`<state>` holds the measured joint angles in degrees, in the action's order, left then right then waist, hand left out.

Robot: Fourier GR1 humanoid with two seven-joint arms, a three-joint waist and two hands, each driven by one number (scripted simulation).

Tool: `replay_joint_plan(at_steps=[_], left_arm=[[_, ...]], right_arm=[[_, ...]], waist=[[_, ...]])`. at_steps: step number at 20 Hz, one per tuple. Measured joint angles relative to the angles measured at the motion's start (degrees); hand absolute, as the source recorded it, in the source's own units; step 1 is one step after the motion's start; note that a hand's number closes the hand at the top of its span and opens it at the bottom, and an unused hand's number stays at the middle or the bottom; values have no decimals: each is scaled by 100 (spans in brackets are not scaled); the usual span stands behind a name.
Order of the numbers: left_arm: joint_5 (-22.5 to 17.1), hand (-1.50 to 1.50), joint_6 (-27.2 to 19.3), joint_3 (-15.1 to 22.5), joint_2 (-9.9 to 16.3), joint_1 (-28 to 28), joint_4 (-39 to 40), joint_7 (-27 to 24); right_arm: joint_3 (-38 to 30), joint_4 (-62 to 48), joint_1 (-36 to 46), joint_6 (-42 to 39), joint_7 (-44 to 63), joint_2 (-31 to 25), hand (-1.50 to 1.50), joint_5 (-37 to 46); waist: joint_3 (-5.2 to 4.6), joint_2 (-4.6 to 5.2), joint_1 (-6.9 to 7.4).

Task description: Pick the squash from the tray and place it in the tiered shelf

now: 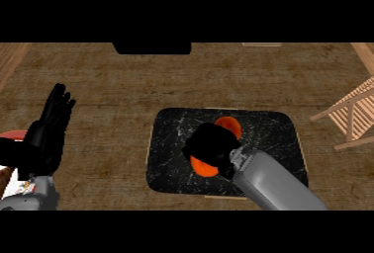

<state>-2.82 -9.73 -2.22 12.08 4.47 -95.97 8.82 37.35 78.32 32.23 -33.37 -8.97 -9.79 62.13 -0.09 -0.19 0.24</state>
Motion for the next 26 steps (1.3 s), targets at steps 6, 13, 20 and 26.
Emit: replay_joint_plan(at_steps=[6, 13, 20, 26], left_arm=[[147, 0, -34, 71, -170, -100, -54, -50], [118, 0, -176, -225, -94, -270, -122, -51], [79, 0, -191, -312, -80, -425, -226, -46], [65, 0, -113, -276, -61, -446, -258, -48]], right_arm=[[26, 20, -62, 544, -516, 11, 150, 450], [-1596, 321, -1469, 1491, -1274, -1616, 150, -413], [-3469, -341, -2799, 1694, -3163, -3097, 150, -2050], [-4879, -999, -3395, 1244, -4043, -3941, 150, -3806]], waist=[[-5, -15, -1], [31, -49, -530], [37, -28, -623], [21, -29, -479]])
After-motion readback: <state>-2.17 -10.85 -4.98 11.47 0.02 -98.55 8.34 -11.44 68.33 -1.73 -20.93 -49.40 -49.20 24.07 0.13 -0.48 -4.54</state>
